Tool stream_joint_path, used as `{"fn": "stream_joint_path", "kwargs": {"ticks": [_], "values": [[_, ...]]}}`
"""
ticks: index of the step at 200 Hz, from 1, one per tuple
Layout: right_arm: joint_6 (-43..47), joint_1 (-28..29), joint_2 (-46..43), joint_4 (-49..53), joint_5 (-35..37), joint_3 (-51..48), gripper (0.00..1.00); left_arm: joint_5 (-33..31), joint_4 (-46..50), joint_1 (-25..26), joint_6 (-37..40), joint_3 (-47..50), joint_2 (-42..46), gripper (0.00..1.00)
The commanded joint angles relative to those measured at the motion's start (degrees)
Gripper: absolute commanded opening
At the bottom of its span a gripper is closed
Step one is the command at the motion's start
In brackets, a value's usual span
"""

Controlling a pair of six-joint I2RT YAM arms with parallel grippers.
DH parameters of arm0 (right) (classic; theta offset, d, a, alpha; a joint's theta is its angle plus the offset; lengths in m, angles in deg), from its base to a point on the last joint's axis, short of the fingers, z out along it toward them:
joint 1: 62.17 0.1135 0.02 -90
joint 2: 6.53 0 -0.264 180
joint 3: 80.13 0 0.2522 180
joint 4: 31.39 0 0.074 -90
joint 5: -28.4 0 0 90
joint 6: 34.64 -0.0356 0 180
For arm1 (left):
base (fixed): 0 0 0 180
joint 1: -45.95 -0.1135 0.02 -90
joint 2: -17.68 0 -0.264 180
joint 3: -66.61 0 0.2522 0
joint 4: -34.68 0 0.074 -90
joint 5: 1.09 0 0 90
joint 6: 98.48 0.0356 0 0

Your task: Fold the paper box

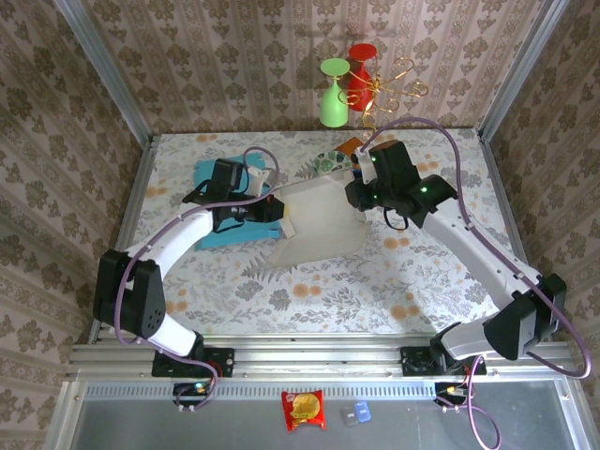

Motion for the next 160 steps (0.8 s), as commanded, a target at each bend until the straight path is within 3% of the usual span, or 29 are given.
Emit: {"fn": "stream_joint_path", "kwargs": {"ticks": [1, 84, 160], "values": [[-0.65, 1.14, 1.72, 3.00, 8.52, 1.86, 0.24, -3.97, 3.58, 2.03, -0.14, -2.52, 2.73, 0.00], [-5.89, 2.60, 4.83, 8.41, 21.46, 3.85, 0.00, -11.79, 11.14, 6.79, -2.27, -8.19, 1.52, 0.00], [-6.69, 2.60, 7.14, 9.06, 22.37, 5.08, 0.14, -12.80, 13.10, 8.29, -2.49, -10.34, 0.63, 0.00]]}}
